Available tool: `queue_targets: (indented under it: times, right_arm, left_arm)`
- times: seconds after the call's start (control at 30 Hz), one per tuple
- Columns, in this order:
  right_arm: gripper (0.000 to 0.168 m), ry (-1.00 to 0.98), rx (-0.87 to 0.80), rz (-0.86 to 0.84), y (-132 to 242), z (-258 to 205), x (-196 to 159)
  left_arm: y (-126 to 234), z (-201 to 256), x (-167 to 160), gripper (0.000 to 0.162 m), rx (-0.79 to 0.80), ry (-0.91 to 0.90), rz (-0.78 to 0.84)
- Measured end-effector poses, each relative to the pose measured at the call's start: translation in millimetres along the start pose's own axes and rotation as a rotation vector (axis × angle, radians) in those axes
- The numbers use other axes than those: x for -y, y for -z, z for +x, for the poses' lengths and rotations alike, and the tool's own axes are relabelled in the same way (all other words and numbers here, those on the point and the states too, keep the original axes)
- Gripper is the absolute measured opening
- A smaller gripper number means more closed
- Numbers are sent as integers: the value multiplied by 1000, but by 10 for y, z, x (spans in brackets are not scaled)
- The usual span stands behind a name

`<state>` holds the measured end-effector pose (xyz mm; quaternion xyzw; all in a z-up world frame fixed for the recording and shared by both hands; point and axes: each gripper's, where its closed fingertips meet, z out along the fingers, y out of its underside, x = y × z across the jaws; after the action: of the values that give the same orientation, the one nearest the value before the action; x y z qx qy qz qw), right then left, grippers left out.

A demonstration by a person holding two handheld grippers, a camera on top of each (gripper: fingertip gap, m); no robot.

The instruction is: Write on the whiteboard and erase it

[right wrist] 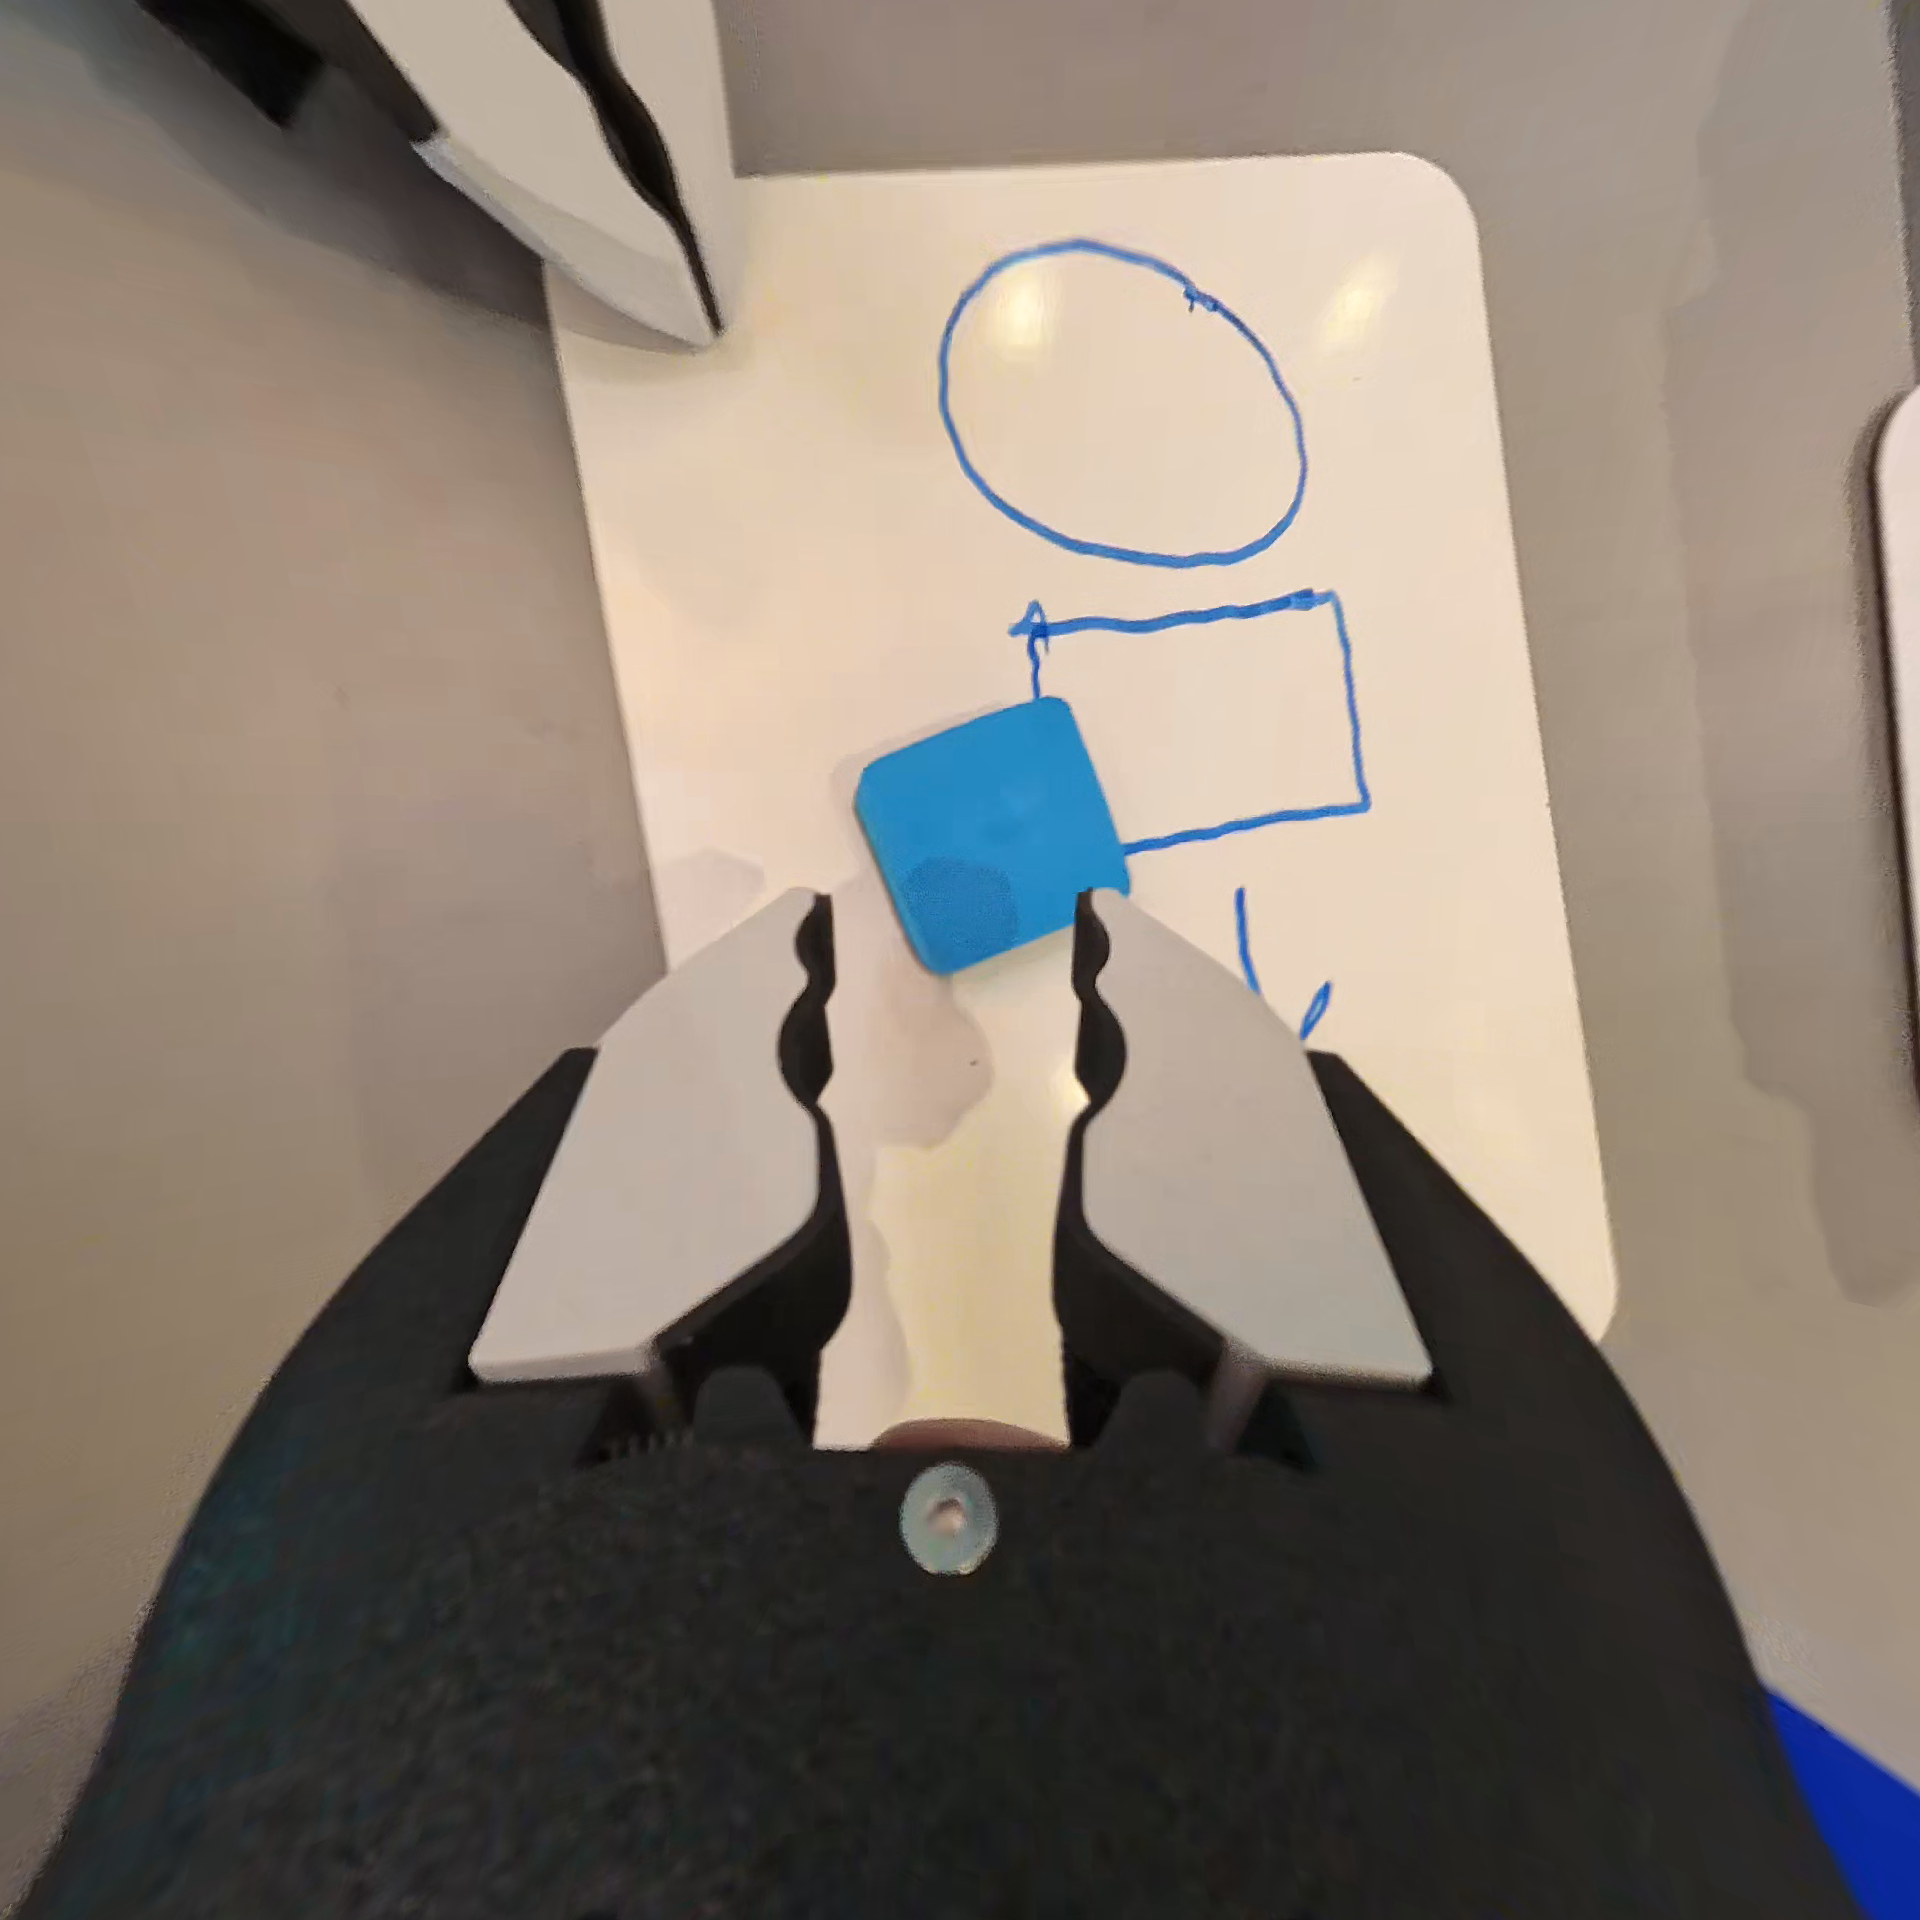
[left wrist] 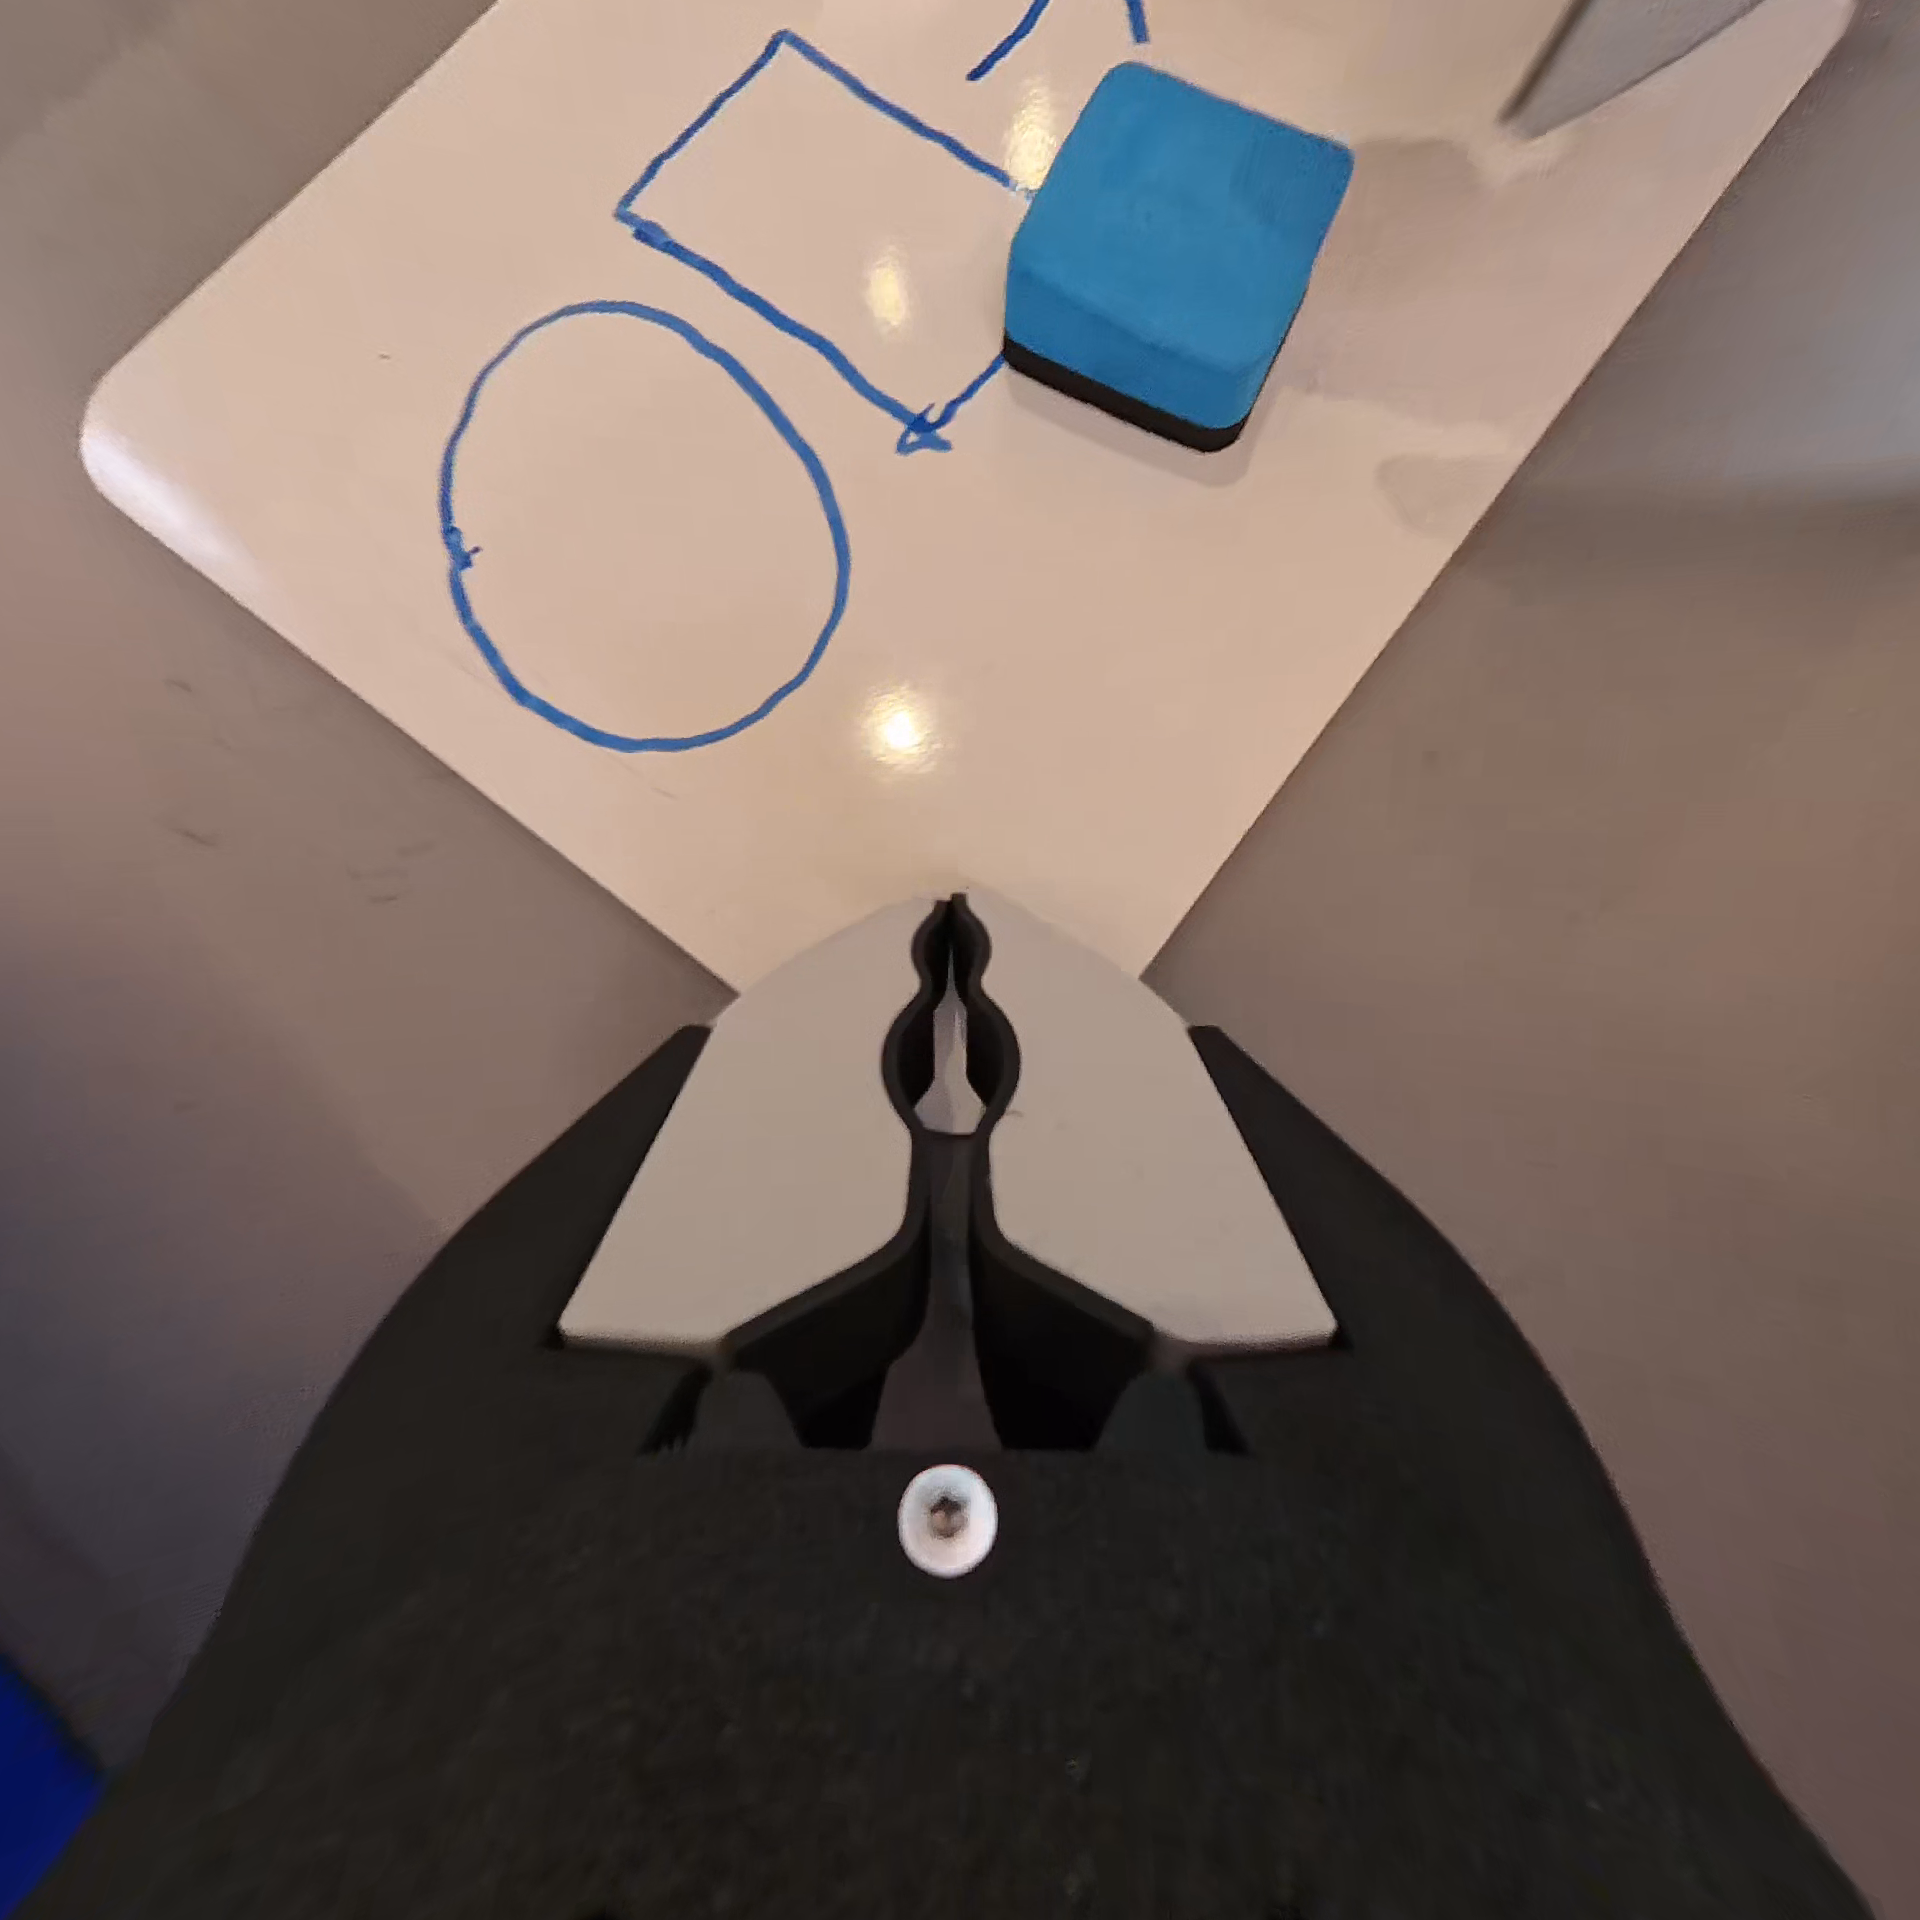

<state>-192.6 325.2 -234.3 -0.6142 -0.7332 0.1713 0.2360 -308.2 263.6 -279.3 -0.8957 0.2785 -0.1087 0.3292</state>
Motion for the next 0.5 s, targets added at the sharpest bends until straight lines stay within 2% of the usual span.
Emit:
queue_targets:
  times: [0.2,0.3,0.5]
  right_arm:
    - [47,94,94,-120,-236,45,6]
    - [55,131,99,-143,-280,86,18]
    - [51,162,121,-199,-393,96,-19]
  left_arm:
    - [-9,21,5,0,43,-36,-13]
    - [-12,14,11,0,40,-11,-1]
    - [3,8,-2,0,12,23,18]
